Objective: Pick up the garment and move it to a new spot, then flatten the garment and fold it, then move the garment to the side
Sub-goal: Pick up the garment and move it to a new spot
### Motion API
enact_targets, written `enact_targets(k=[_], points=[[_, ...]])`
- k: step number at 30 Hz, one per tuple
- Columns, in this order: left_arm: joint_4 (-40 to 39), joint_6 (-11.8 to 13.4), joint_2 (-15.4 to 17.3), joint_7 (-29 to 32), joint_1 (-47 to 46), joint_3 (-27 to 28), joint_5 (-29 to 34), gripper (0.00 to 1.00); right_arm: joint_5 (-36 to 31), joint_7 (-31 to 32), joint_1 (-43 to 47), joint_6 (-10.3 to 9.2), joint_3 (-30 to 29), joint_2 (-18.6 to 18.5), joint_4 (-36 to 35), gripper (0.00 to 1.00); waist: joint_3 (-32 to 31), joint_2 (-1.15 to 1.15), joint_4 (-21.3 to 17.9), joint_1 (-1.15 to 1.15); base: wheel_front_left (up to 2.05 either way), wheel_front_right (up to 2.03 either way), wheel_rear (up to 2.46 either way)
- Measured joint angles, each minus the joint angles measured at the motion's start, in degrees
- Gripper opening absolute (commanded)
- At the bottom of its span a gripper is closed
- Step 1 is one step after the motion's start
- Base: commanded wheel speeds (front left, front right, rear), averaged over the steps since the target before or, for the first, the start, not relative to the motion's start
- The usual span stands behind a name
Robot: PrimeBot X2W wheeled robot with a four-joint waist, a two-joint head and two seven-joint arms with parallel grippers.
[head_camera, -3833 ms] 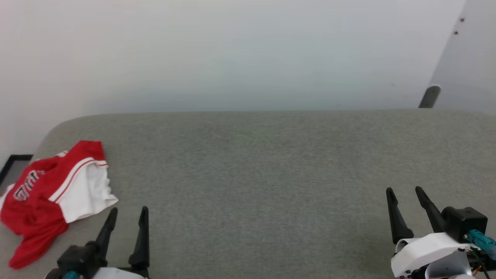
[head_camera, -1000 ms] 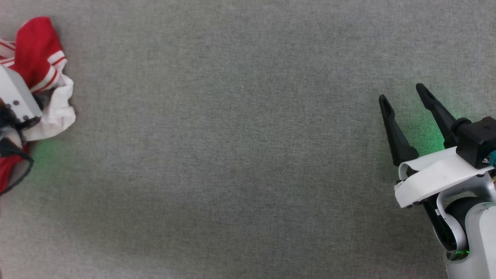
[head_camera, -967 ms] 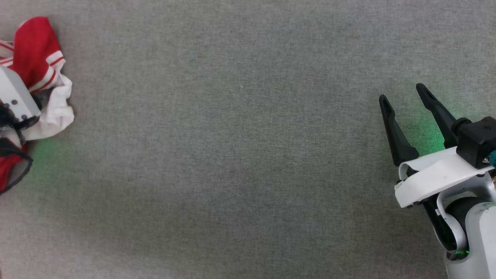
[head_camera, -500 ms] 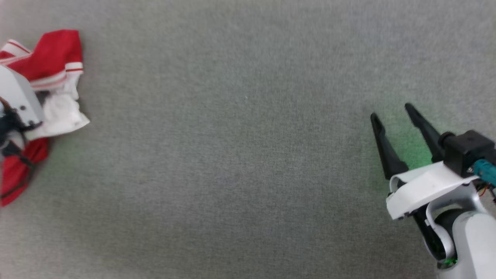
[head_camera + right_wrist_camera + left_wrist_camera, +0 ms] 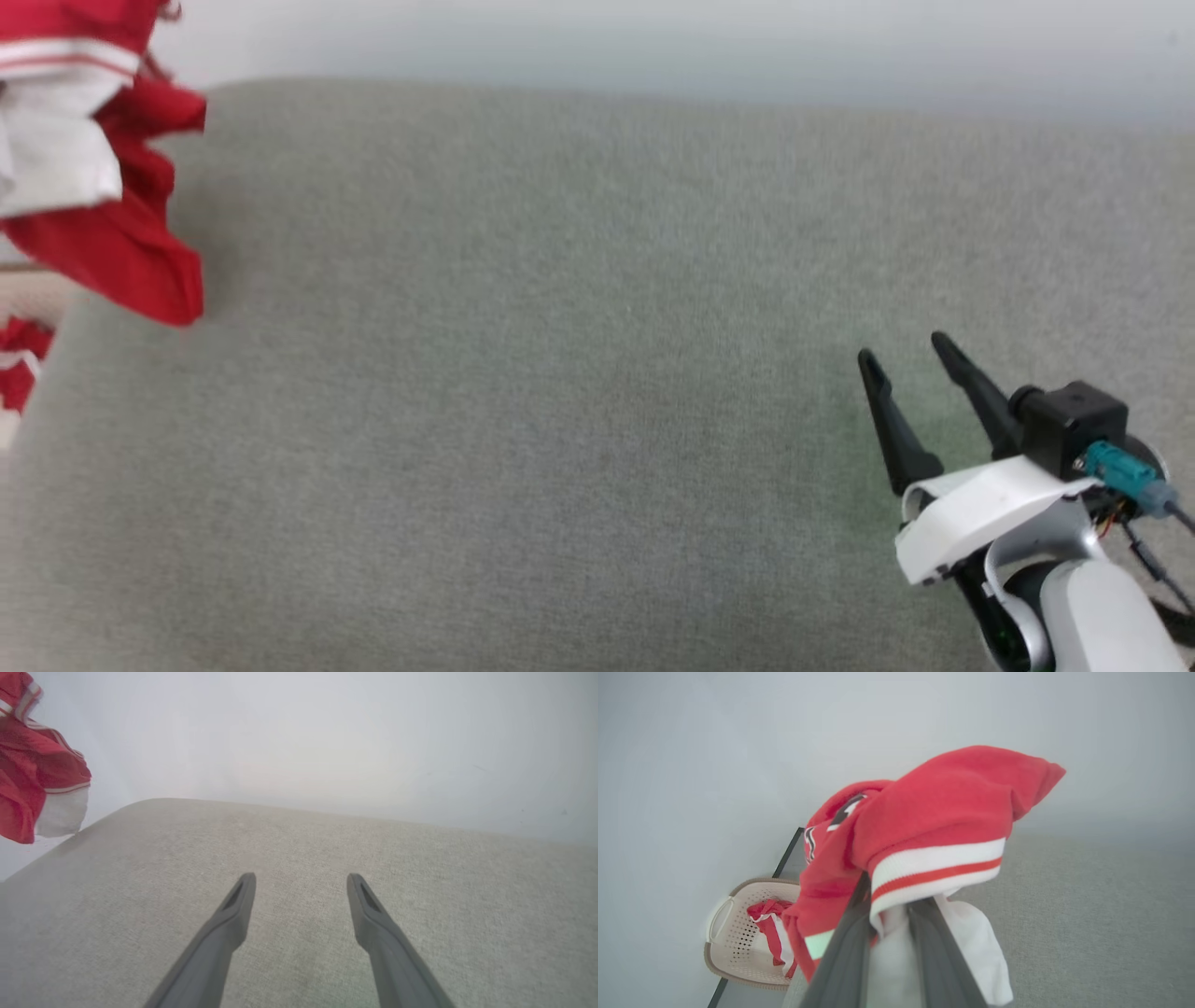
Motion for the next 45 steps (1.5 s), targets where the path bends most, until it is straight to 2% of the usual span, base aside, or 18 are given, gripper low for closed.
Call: enact_targets(k=[7,9,14,23,34,38,45], points=[[-8.37,0.03,1.77,3.26,-0.79,-0.80,-0.91,0.00,0.51,-1.48,0.50,0.00,0.34,0.80,2.37,1.00,-5.67,0.00,0.58,0.00,0.00,0.00,0.00],[-11.21,0.79,2.24,4.79,-0.60,-0.69,-1.41,0.00,0.75,-1.85,0.51,0.00,0.45,0.92,3.09,1.00,-7.07,0.00,0.54,0.00,0.00,0.00,0.00],[-19.09,4.11,3.31,8.92,1.82,-0.32,-2.68,0.00,0.88,-2.53,0.57,0.00,0.20,0.96,4.47,1.00,-10.00,0.00,-0.42,0.00,0.00,0.00,0.00],[-35.49,11.11,4.30,14.36,8.84,0.45,-5.46,0.00,0.38,-3.33,0.70,0.01,-3.94,-0.48,5.94,1.00,-12.08,0.00,-5.79,0.00,0.00,0.00,0.00],[-51.68,18.04,1.76,18.94,14.68,-1.86,-6.79,0.00,-0.59,-4.35,1.67,0.01,-12.35,-1.63,6.54,1.00,-12.47,0.00,-13.74,0.00,0.00,0.00,0.00],[-54.75,19.04,0.10,19.65,15.71,-3.74,-6.69,0.00,-0.98,-4.86,1.92,0.00,-14.26,-1.24,6.43,1.00,-11.72,0.00,-16.36,0.00,0.00,0.00,0.00],[-55.90,18.95,-3.66,20.06,19.33,-9.40,-5.56,0.00,-1.11,-6.11,2.40,0.00,-14.65,0.74,7.17,1.00,-8.92,0.00,-19.69,0.00,0.00,0.00,0.00]])
